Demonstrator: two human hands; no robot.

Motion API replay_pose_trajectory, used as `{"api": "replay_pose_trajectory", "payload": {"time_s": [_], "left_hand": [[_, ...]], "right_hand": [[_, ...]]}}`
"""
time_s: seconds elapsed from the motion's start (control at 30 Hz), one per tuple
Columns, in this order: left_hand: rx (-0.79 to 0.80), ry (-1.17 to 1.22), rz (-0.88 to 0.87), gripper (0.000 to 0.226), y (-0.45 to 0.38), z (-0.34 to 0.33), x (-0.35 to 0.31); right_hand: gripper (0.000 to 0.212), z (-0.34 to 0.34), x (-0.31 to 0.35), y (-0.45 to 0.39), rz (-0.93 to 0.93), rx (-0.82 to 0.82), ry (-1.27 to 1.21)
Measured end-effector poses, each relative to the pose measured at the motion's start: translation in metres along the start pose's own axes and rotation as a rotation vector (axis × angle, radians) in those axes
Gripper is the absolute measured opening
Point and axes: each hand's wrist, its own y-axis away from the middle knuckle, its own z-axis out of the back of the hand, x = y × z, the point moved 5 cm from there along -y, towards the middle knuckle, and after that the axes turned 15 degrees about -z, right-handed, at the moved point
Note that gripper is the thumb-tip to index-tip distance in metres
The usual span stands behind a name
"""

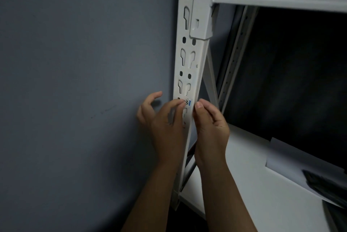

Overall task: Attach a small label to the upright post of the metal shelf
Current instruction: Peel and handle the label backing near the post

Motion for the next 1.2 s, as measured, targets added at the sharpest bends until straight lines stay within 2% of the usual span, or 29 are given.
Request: {"api": "replay_pose_trajectory", "payload": {"time_s": [0.3,0.5,0.7,0.87,1.07,1.2], "left_hand": [[0.009,0.026,0.008,0.007,-0.003,-0.001,-0.001],[0.032,0.025,0.031,0.007,-0.001,-0.002,0.001],[0.118,-0.05,-0.016,0.01,-0.005,-0.003,-0.001],[0.058,-0.03,-0.008,0.004,0.0,0.002,0.004],[0.04,0.041,-0.02,0.018,0.0,-0.001,-0.002],[0.029,0.047,-0.012,0.013,0.004,-0.001,0.0]], "right_hand": [[0.014,-0.003,0.0,0.003,0.041,-0.036,-0.012],[0.015,-0.004,0.006,0.007,0.158,-0.055,0.115],[0.015,-0.005,0.012,0.01,0.213,-0.027,0.169],[0.012,-0.005,0.012,0.008,0.192,-0.011,0.165],[0.015,-0.004,0.012,0.007,0.202,-0.023,0.174],[0.015,-0.002,0.012,0.006,0.207,-0.029,0.179]]}}
